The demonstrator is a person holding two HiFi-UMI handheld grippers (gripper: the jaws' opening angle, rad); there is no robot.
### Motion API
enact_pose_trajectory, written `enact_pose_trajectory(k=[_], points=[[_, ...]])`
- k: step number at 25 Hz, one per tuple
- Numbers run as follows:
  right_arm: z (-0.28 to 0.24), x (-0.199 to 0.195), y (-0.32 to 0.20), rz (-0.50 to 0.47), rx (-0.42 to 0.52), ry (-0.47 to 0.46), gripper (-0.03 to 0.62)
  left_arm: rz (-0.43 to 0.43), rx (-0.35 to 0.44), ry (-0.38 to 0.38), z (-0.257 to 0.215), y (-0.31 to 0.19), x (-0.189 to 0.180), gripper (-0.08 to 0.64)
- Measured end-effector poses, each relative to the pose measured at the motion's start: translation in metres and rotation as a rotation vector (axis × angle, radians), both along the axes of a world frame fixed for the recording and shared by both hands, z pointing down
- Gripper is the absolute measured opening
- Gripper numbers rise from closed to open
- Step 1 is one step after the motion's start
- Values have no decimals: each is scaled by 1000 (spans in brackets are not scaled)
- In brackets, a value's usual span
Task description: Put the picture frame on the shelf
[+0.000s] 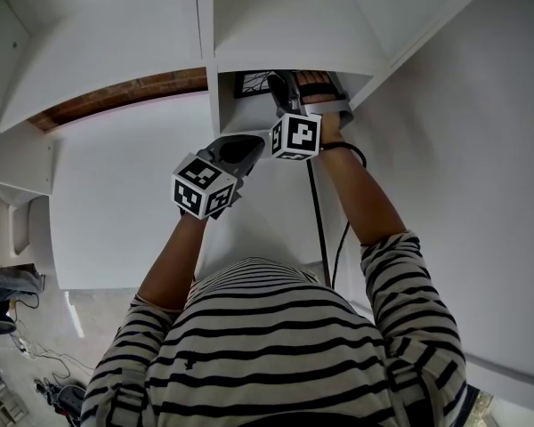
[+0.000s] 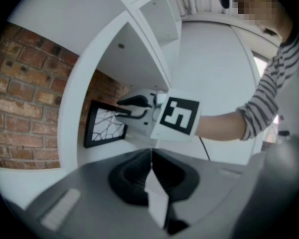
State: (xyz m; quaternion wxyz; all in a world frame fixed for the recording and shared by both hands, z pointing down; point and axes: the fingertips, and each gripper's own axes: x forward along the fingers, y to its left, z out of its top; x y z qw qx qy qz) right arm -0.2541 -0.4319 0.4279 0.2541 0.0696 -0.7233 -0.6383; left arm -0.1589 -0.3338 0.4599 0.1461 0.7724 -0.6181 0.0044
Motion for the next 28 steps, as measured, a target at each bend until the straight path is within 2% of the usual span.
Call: enact_pose_trajectory(k=[6, 13, 17, 20, 25, 28], points=[[-9, 10, 10, -1, -80, -47, 112, -14, 19, 2, -5, 0, -3, 11], [-14, 39, 29, 23, -325, -139, 112, -14, 58, 14, -14, 2, -1, 11], [-13, 59, 46, 26, -551, -212, 110, -12, 87, 33, -19, 7, 1, 11], [-8, 73, 63, 20, -762, -275, 109, -9, 114, 45, -23, 12, 4, 11], [9, 98, 90, 6, -1186, -360, 39, -5, 134, 46, -28, 22, 14, 11], [14, 112, 105, -29, -1335, -357, 17, -3, 131, 47, -26, 27, 22, 11]])
